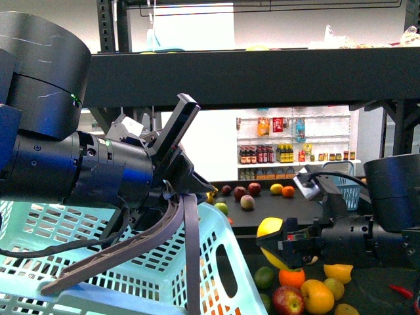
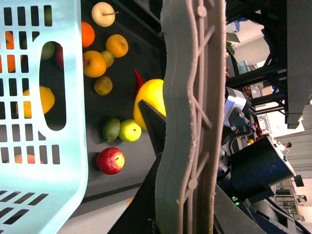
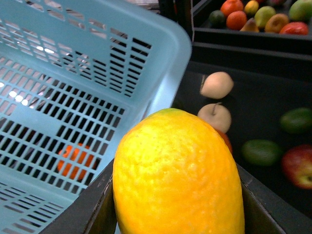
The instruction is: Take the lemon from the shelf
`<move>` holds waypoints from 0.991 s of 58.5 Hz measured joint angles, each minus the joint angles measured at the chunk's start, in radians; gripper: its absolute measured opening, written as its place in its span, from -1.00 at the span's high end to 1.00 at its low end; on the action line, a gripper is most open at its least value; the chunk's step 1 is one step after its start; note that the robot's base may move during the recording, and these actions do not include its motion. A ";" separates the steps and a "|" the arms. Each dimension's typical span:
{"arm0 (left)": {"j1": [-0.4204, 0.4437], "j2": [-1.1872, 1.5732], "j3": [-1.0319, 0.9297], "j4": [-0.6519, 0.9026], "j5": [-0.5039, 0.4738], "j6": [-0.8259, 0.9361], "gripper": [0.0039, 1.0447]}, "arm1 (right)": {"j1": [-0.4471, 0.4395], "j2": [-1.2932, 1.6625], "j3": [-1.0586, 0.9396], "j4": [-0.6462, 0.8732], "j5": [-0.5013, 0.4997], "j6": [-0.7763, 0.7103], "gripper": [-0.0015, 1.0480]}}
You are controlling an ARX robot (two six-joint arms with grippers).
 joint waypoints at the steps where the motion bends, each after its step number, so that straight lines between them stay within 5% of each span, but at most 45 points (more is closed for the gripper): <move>1: 0.000 0.000 0.000 0.000 0.000 0.000 0.79 | 0.005 0.000 -0.001 0.000 0.001 0.003 -0.04; 30: 0.000 0.000 0.000 0.000 0.000 0.000 0.80 | 0.173 0.033 -0.002 0.015 0.084 0.062 -0.04; 48: 0.000 0.000 0.000 0.000 0.001 -0.001 0.80 | 0.173 0.040 0.012 0.082 0.098 0.150 -0.88; 58: 0.000 0.000 0.000 0.000 -0.001 -0.001 0.80 | 0.121 0.021 0.016 0.104 0.084 0.239 -0.86</move>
